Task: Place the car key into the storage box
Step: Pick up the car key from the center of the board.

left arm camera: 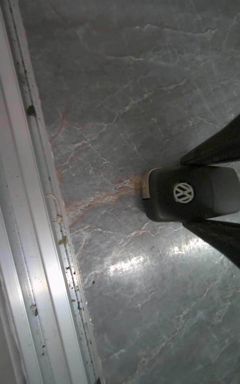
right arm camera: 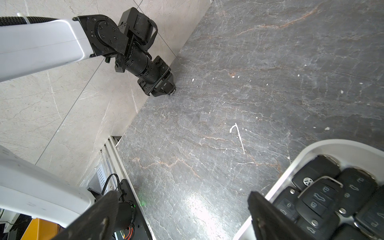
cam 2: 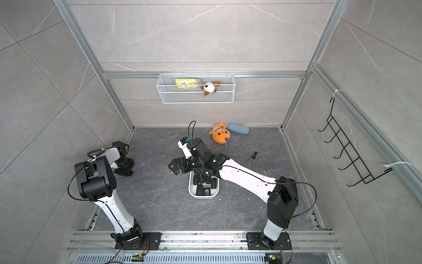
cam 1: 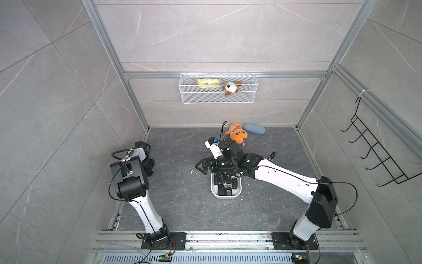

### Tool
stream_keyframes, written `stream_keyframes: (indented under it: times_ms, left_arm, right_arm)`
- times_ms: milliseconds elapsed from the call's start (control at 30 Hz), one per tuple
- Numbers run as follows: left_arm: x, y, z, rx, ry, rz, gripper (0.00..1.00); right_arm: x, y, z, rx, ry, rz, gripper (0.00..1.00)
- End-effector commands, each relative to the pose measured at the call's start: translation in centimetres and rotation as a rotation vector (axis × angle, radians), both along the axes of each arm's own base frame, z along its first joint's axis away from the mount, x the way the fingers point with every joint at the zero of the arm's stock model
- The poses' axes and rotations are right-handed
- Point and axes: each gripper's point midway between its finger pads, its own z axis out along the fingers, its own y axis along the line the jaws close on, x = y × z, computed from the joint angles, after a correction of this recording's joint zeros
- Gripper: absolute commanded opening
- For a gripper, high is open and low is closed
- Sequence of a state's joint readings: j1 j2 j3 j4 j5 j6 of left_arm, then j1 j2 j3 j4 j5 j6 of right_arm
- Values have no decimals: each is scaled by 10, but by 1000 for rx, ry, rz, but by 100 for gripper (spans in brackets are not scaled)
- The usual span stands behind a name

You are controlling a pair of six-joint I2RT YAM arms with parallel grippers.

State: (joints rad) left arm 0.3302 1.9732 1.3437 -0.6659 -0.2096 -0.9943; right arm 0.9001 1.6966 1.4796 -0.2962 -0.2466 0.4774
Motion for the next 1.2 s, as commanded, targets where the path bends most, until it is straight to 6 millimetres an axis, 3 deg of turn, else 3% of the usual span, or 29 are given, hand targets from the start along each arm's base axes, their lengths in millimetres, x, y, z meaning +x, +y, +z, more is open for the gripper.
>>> stream_keyframes:
  times_ms: [0,100,267,567,800,1167]
  left_arm:
    - [-3,2,4,8,-1,-6,39]
    - [-6,1,7,9,-6,-16,30]
    - [-13,-3,18,14,-18,-31,24]
    - [-22,-30,46,10,-52,-118,29]
    - [-18,-86,77,59,-72,-287,29]
    - [-3,-207,115,80,-130,-609,29]
  right_arm:
    - [-1,1,1,-9,-7,-5,100]
    - [-1,0,1,-7,-10,-11,100]
    - [-4,-4,2,6,-21,-26,100]
    - [-4,-17,-6,23,-21,-91,99]
    - [-5,-37,-9,23,-43,-157,100]
    - [-13,-92,-17,-10,-70,-312,100]
